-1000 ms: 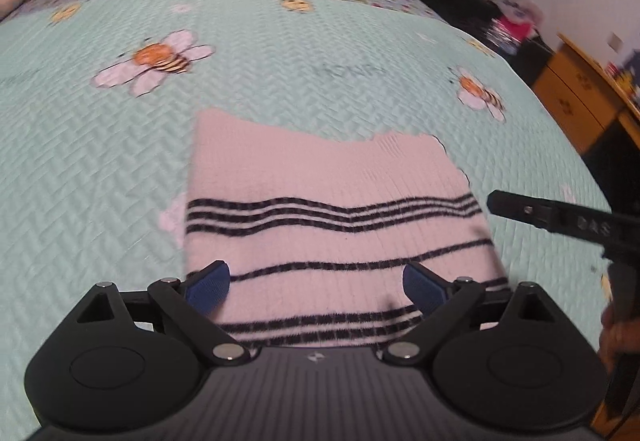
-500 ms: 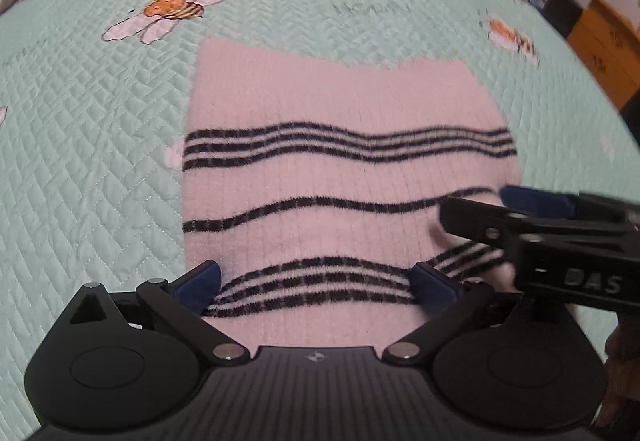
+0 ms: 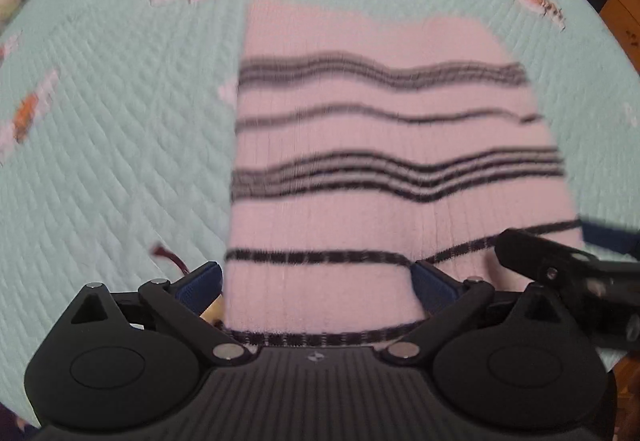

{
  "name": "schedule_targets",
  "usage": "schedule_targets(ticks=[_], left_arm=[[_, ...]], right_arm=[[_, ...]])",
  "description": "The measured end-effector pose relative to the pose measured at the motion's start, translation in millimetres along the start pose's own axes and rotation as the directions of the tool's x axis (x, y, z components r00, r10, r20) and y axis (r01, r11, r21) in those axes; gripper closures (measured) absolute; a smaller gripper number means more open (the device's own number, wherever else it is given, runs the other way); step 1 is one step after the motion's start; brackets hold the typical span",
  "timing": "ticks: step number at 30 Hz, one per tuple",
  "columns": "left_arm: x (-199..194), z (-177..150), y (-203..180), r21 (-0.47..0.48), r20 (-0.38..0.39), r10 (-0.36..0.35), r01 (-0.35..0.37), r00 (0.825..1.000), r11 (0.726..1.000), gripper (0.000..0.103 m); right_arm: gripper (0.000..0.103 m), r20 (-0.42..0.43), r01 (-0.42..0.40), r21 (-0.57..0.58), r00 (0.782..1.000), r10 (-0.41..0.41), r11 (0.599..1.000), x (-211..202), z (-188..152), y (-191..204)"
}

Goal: Fold clothes
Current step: 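Open both grippers and lift them away from the squared stack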

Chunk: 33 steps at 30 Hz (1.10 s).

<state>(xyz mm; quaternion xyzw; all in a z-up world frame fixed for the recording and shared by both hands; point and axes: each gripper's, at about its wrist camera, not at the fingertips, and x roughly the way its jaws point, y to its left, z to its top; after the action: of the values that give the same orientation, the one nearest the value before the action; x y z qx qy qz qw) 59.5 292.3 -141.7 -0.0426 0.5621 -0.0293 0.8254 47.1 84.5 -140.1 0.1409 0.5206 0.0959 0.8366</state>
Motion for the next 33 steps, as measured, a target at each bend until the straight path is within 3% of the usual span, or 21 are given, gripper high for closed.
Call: schedule_targets(ticks=[2,4,7,9,11,14,16,18,19,21,24,29,31,33], left_arm=[[0,-2,12,-0.059,0.002,-0.044,0.044,0.999,0.997,0.0],[-11,-4,12,-0.037,0.039,-0.031,0.033,0.999,0.999,0.0],[-38,-8,0,0.051,0.118,0.042,-0.049,0.992,0.998,0.001],[-55,-10,-6,0.084,0.166,0.076,-0.09,0.983,0.992,0.001],[-71,-12,-8,0.102,0.2,0.085,-0.107,0.976,0.989,0.001],[-90,-15,-9,0.099,0.237,0.096,-0.122,0.967,0.988,0.001],[-100,-18,-7,0.086,0.247,0.1,-0.125,0.964,0.988,0.001],[-111,-22,-5,0.074,0.263,0.104,-0.128,0.959,0.989,0.001],[-116,-24,-4,0.068,0.268,0.112,-0.134,0.957,0.989,0.001],[-122,-26,-3,0.068,0.278,0.123,-0.147,0.953,0.987,0.001],[-130,-29,-1,0.069,0.291,0.128,-0.154,0.948,0.986,0.001],[-140,-33,0,0.057,0.3,0.115,-0.138,0.947,0.989,0.001],[-145,-35,-2,0.057,0.312,0.12,-0.145,0.942,0.988,0.001],[-151,-36,-2,0.053,0.329,0.116,-0.141,0.937,0.989,0.001]], right_arm=[[0.003,-0.123,-0.014,0.146,0.992,0.032,0.989,21,1,-21],[0.005,-0.074,-0.047,0.149,0.996,0.059,0.988,12,-2,-26],[0.005,0.038,0.0,0.042,0.999,-0.002,0.999,-17,-4,-9],[0.005,0.148,0.05,-0.032,0.988,-0.045,0.998,-43,-6,7],[0.005,0.286,0.126,-0.098,0.954,-0.093,0.987,-71,-10,25],[0.003,0.492,0.213,-0.153,0.863,-0.112,0.965,-109,-20,47],[0.0,0.488,0.192,-0.153,0.868,-0.095,0.969,-120,-19,52],[0.0,0.357,0.09,-0.124,0.933,-0.041,0.988,-115,-8,51],[0.0,0.3,0.052,-0.103,0.954,-0.019,0.993,-112,-4,50],[0.001,0.254,0.06,-0.09,0.966,-0.035,0.994,-106,-3,52],[0.001,0.263,0.11,-0.113,0.962,-0.077,0.987,-108,-10,63],[0.001,0.295,0.119,-0.135,0.953,-0.075,0.984,-117,-14,72],[0.001,0.328,0.139,-0.139,0.941,-0.087,0.981,-126,-20,76],[0.001,0.407,0.159,-0.136,0.909,-0.091,0.978,-142,-29,81]])
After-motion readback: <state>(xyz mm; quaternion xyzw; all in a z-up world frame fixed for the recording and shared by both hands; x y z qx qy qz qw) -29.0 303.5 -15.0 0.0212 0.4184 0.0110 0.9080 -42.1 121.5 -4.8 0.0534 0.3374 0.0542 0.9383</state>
